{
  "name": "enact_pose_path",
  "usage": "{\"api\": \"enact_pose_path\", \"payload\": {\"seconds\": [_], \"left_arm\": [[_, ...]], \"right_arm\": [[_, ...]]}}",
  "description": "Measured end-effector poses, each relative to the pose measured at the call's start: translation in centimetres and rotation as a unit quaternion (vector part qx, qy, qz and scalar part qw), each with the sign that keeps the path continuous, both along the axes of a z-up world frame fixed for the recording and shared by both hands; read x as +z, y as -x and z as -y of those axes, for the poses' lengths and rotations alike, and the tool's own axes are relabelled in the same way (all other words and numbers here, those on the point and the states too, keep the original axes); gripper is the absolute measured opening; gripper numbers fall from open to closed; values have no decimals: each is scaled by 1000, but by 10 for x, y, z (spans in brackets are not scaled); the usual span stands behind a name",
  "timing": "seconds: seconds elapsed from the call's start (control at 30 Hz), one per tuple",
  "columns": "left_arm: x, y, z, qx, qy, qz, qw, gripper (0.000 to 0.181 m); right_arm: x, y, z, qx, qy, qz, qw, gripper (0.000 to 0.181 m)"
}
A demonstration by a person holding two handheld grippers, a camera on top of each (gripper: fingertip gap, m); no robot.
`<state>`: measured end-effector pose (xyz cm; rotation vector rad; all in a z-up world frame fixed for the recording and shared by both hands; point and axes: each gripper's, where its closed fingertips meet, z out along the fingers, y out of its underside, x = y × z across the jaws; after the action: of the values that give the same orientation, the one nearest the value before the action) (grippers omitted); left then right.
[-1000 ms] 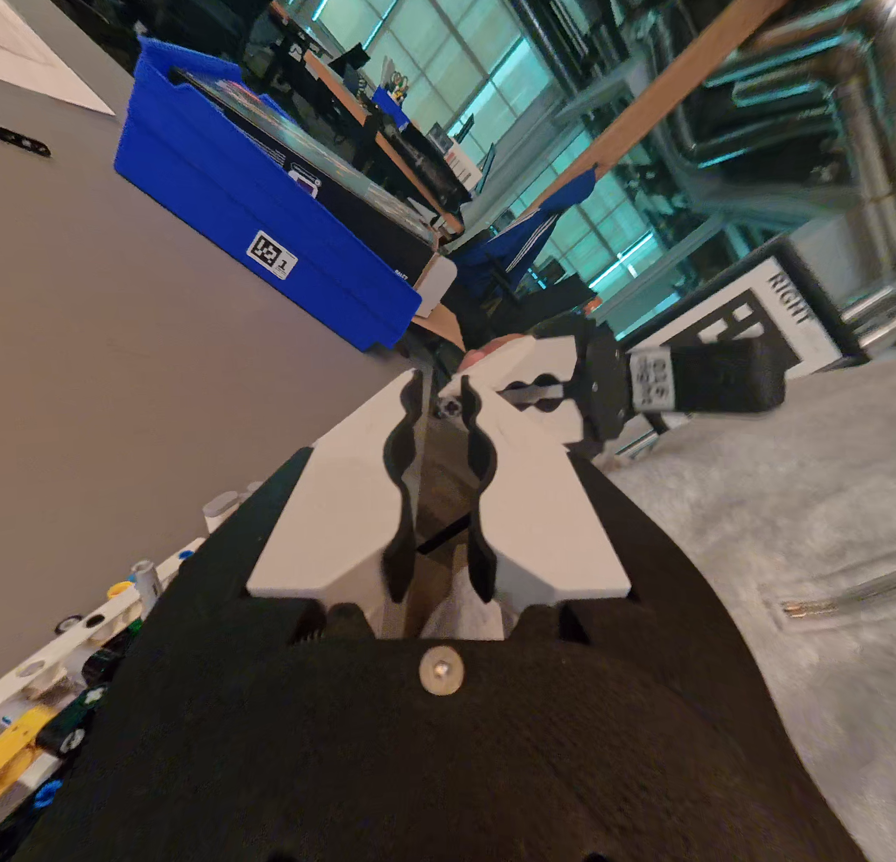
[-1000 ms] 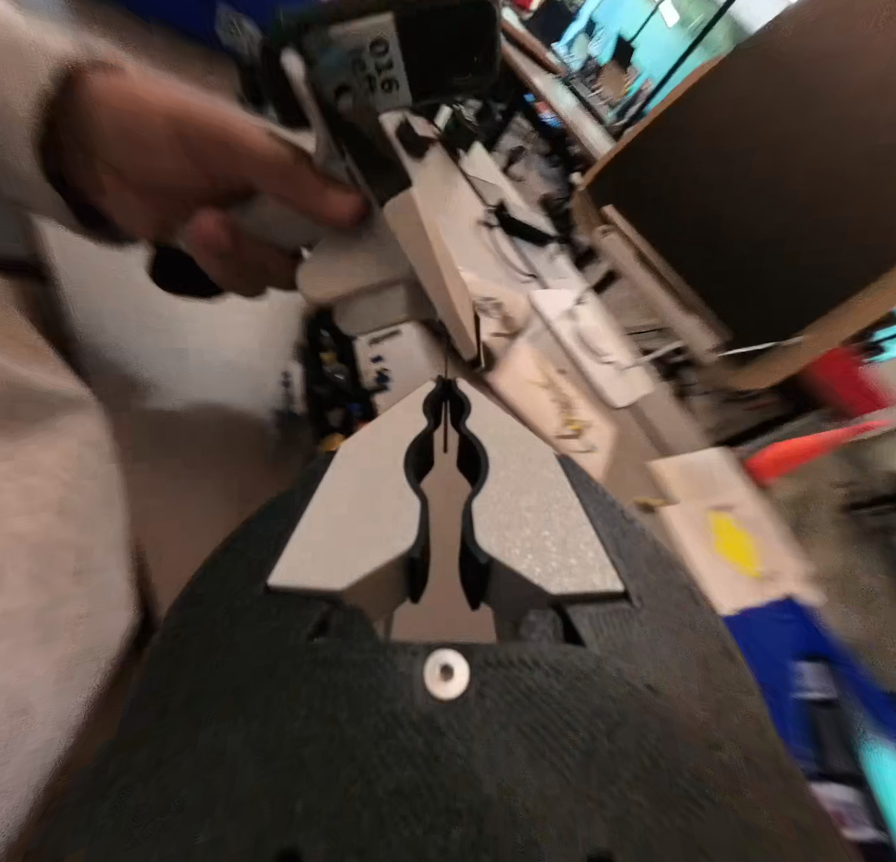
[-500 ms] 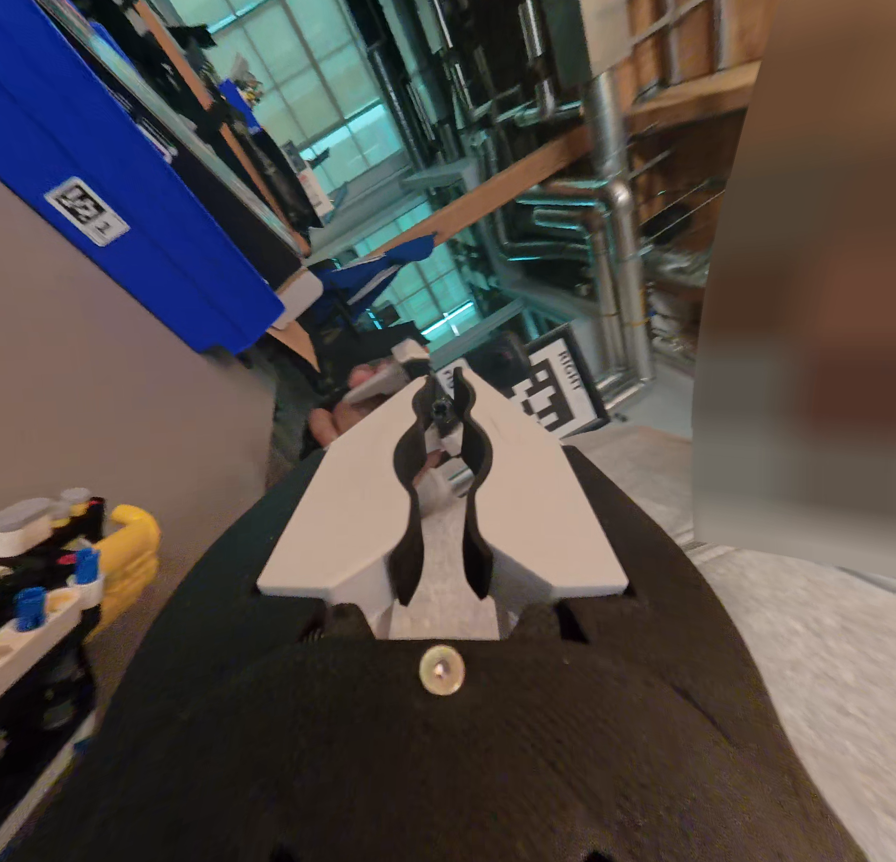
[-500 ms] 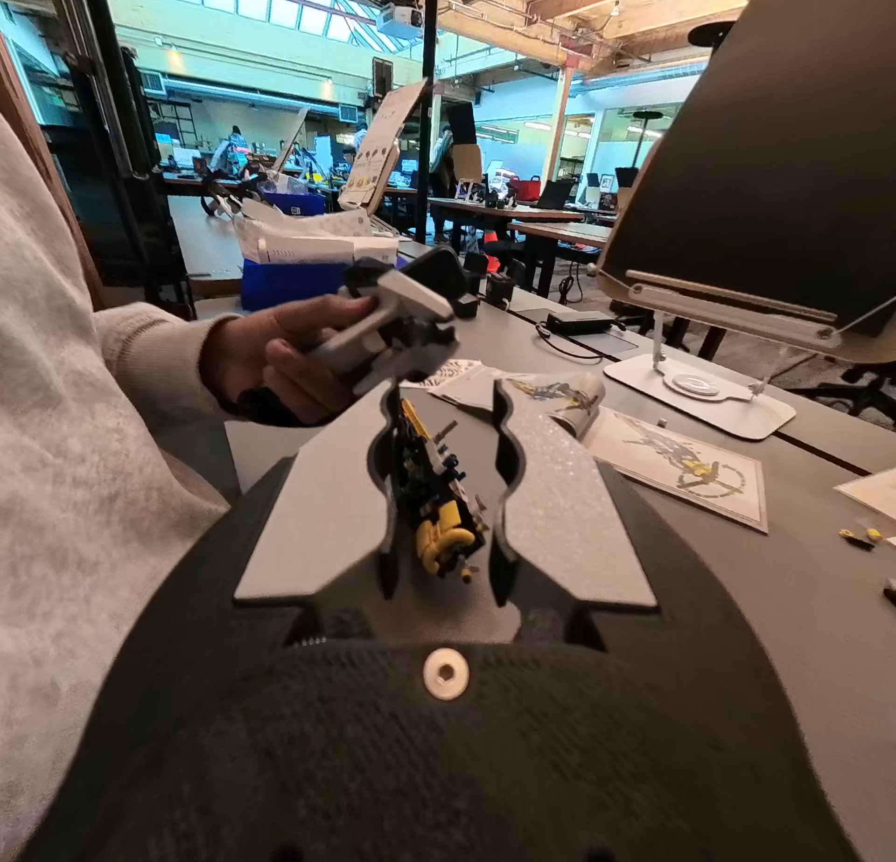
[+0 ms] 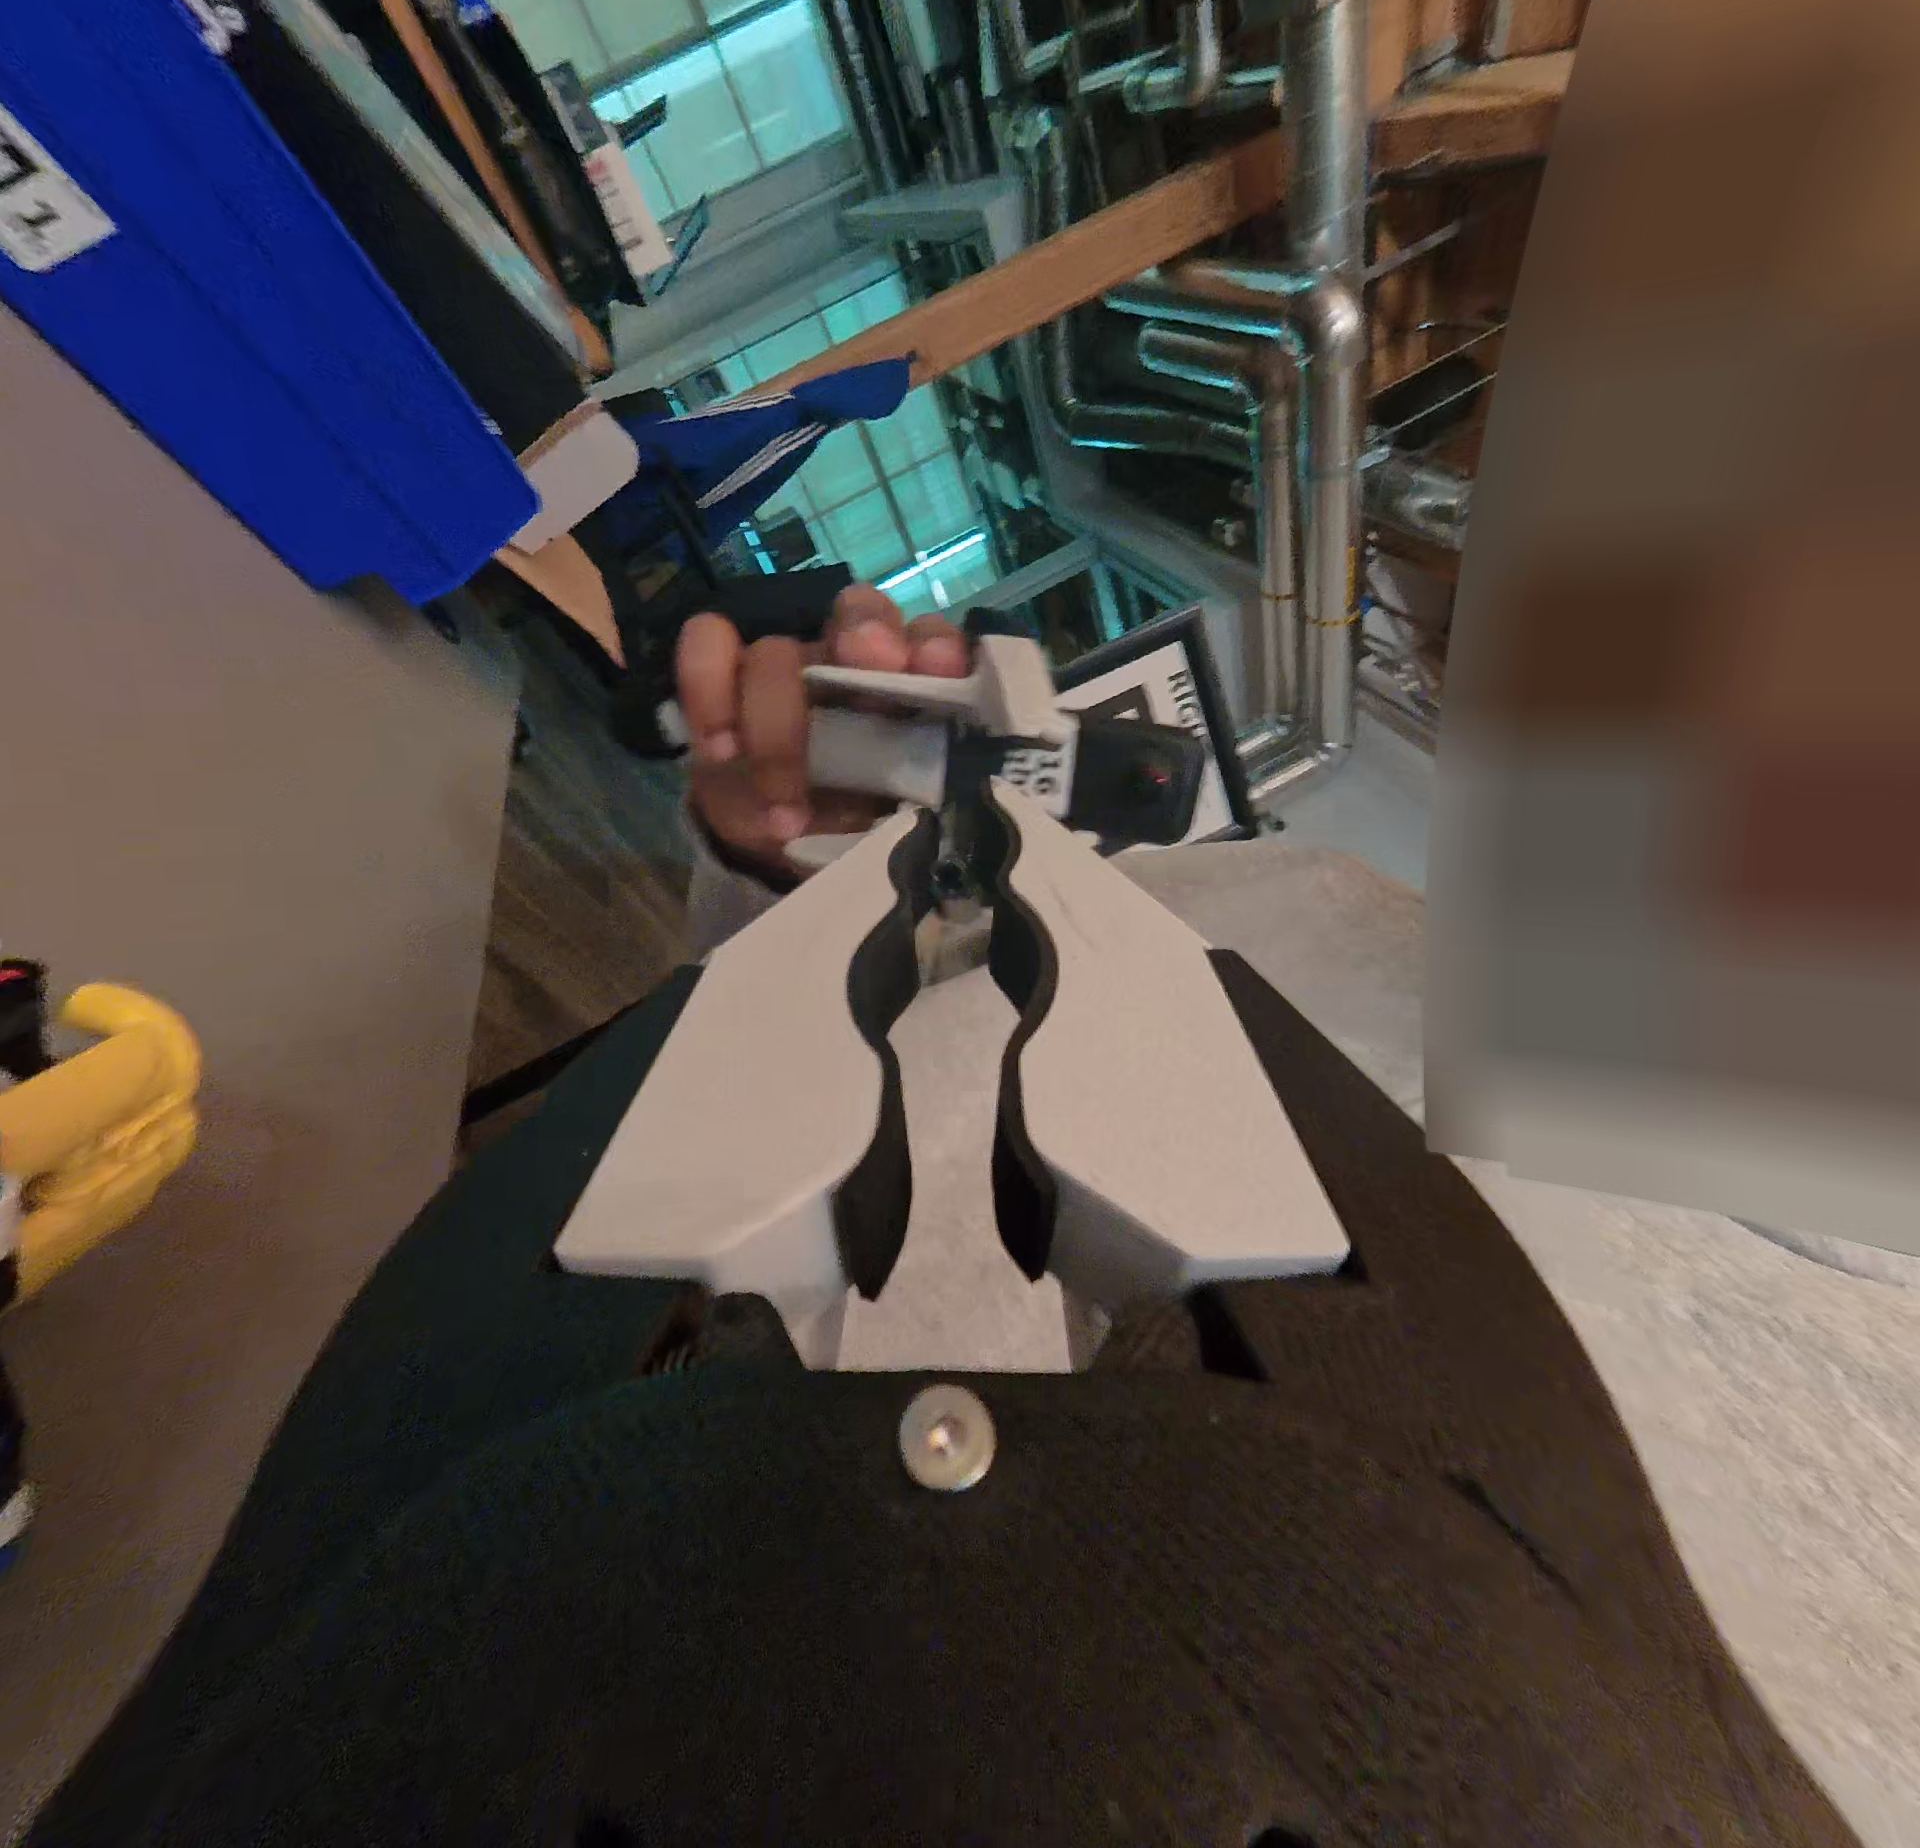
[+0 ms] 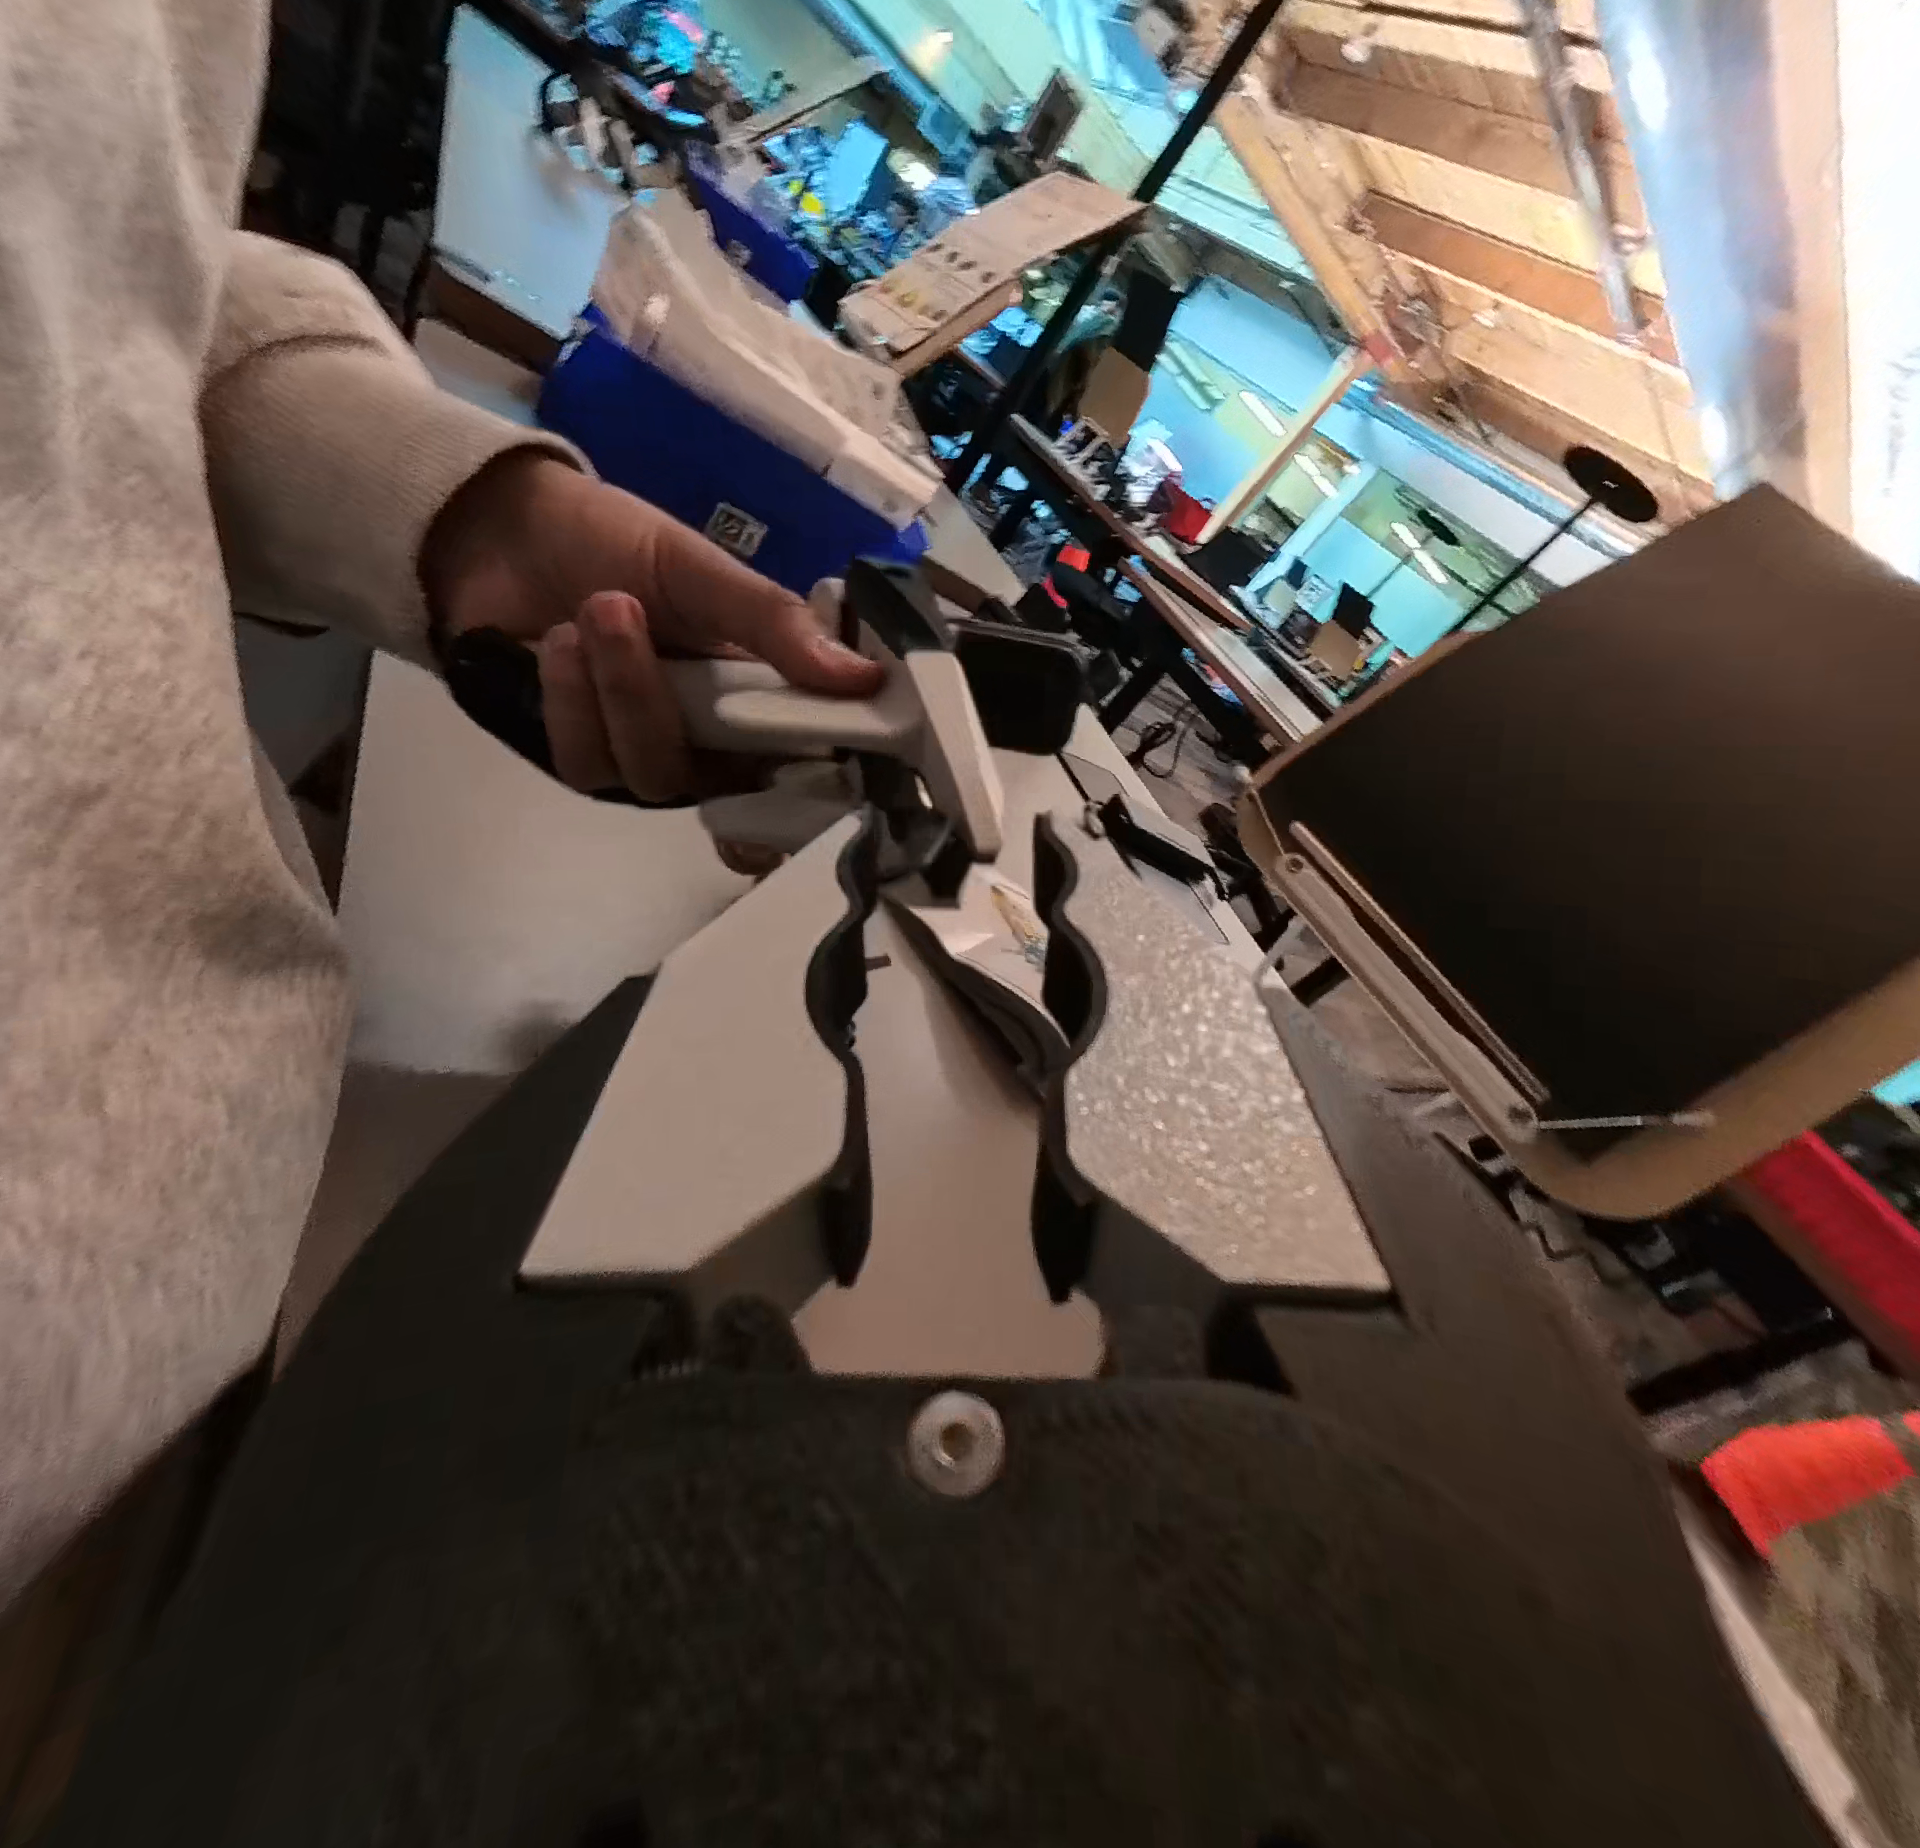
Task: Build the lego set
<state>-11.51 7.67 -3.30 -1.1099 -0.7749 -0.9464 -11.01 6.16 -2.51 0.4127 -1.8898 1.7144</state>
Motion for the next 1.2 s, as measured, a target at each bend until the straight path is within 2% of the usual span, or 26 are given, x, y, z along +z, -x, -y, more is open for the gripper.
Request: {"api": "enact_pose_path", "payload": {"seconds": [0.03,0.13,0.3,0.43,0.5,0.63,0.7,0.77,0.83,0.9,1.03,1.1,1.2], "left_arm": [[-4,0,0,3,14,-6,1000,6],[-5,-2,-2,-3,13,-2,1000,5],[-9,-2,-4,-9,9,8,1000,4],[-7,1,-4,6,9,3,1000,4],[-10,7,-2,32,27,-10,999,23],[-14,15,9,78,59,-42,994,39],[-23,20,13,113,113,-86,983,49],[-39,23,16,141,202,-152,957,60],[-54,27,19,162,292,-230,914,69],[-73,31,22,161,390,-303,855,77],[-107,36,26,93,527,-407,741,91],[-120,34,26,34,553,-429,714,99],[-139,33,27,-39,575,-427,696,102]], "right_arm": [[-1,-3,0,13,-18,-9,1000,26],[-10,-8,0,36,-74,-44,996,12],[-13,-10,-1,43,-106,-82,990,10],[-8,-6,-2,37,-76,-16,996,9],[-6,-1,-4,23,-53,14,998,8],[-4,9,-19,-12,-22,74,997,8],[-10,21,-29,-51,-25,118,991,8],[-25,32,-39,-98,-42,175,979,9],[-42,37,-46,-136,-62,220,964,8],[-60,36,-48,-169,-83,237,953,8],[-101,28,-40,-226,-167,214,935,8],[-115,26,-33,-245,-209,206,924,9],[-114,30,-26,-249,-227,222,915,9]]}}
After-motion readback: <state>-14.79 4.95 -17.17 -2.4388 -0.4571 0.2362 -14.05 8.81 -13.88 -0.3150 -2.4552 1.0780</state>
